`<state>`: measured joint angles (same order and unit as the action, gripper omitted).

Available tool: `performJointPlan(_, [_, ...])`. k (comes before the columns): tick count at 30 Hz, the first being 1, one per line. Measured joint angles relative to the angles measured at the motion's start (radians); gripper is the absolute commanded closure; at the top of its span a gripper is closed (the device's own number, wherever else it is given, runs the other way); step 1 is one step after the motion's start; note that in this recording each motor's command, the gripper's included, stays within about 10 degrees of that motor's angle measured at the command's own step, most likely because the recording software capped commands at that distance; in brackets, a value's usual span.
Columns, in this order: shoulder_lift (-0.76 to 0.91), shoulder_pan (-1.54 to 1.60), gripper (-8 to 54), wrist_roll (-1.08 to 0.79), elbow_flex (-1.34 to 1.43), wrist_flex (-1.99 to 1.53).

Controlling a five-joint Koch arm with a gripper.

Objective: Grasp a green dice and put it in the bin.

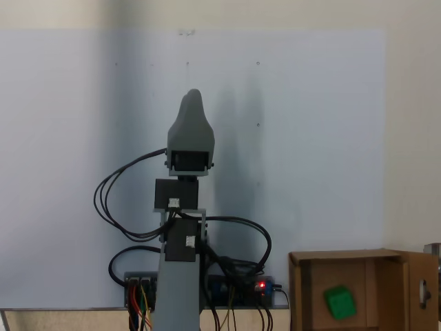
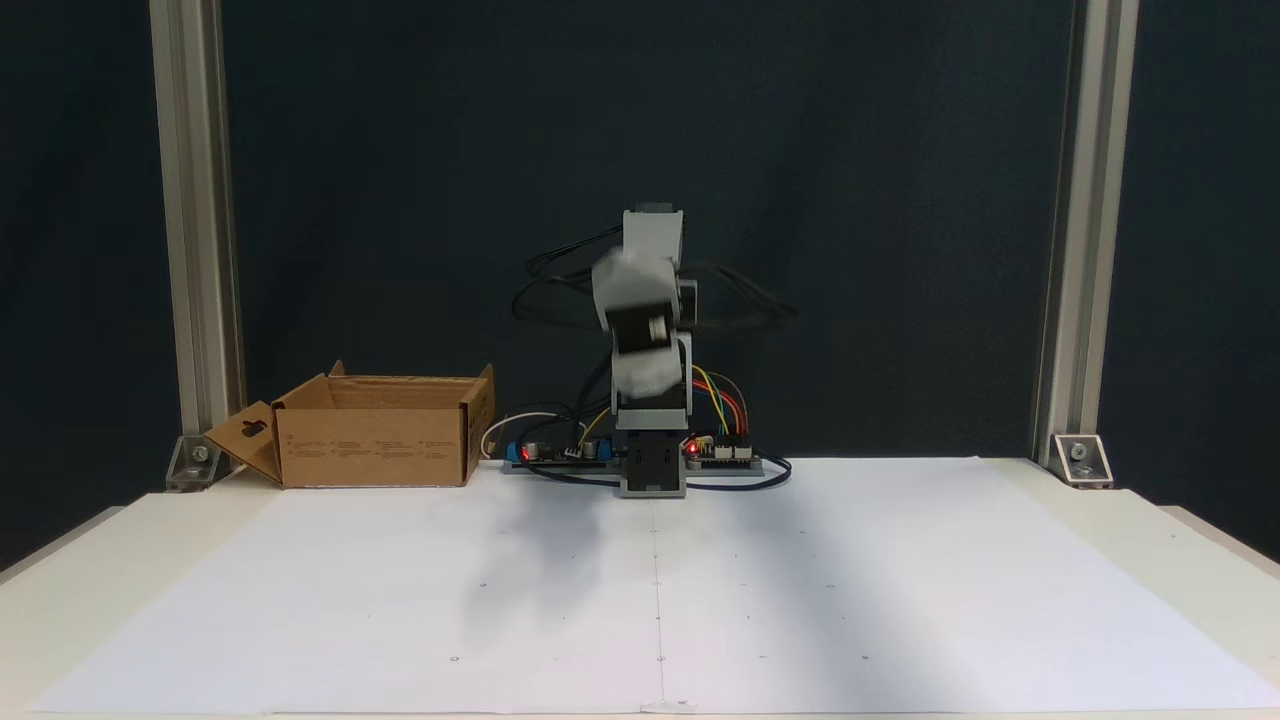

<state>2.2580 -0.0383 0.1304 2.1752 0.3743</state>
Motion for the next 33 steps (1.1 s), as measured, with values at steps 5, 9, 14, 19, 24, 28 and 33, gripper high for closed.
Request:
performJointPlan(5, [0.0, -0.02, 1.7, 0.0, 0.14, 0.052])
performJointPlan(9, [0.0, -0.087, 1.7, 0.0, 0.138, 0.115])
performJointPlan(14, [0.0, -0.144, 0.8, 0.0, 0.16, 0.167])
performJointPlan(19, [0.0, -0.16, 0.8, 0.0, 0.206, 0.193])
performJointPlan(24, [0.0, -0.173, 0.9, 0.0, 0.209, 0.193])
performJointPlan(28, [0.0, -0.173, 0.9, 0.0, 0.281, 0.193])
performJointPlan(33, [0.0, -0.172, 0.9, 0.0, 0.282, 0.193])
